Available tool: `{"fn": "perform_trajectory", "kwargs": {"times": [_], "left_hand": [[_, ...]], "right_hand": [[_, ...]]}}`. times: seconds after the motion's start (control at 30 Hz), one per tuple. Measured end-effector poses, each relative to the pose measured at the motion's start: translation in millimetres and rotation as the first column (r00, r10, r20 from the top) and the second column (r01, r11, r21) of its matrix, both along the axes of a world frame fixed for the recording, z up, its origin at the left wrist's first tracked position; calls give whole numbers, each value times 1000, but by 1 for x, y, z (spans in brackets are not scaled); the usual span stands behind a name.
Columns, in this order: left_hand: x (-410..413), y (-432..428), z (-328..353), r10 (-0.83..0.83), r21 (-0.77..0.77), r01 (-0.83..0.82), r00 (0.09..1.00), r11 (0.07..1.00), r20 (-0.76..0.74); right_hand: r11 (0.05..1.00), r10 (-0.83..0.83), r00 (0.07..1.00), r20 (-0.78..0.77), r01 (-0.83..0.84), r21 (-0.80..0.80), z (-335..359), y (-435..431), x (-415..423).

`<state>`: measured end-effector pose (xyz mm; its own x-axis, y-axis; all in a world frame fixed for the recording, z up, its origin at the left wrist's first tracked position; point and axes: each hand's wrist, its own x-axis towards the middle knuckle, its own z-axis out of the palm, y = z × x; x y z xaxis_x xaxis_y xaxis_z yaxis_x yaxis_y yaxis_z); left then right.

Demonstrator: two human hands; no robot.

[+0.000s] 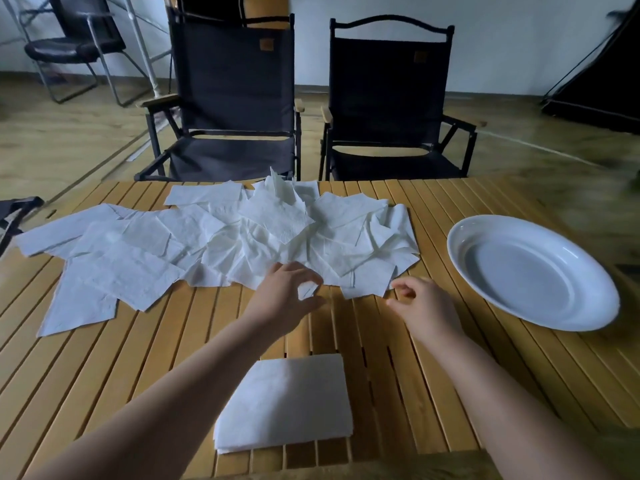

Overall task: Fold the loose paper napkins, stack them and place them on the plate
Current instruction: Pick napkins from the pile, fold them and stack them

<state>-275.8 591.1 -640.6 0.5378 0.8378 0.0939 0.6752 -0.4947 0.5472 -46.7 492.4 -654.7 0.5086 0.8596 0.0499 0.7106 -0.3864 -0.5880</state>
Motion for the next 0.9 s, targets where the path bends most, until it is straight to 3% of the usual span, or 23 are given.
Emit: {"fn": "perform_trajectory", "kwargs": {"times": [0.23,0.53,0.77,0.9], "left_hand": [[57,7,-10,-60,43,62,997,997,-58],[63,10,-24,-60,20,64,986,998,-158],[58,2,-15,-88,77,98,988,992,-125],[56,-6,-6,-128,180,126,992,976,-2]], "right_hand": [[997,75,993,89,-75,0,-8,15,5],[987,154,954,258,-160,4,-12,16,3],[978,180,974,138,-192,82,1,-4,4],[968,189,974,123,-206,144,13,-17,5]]}}
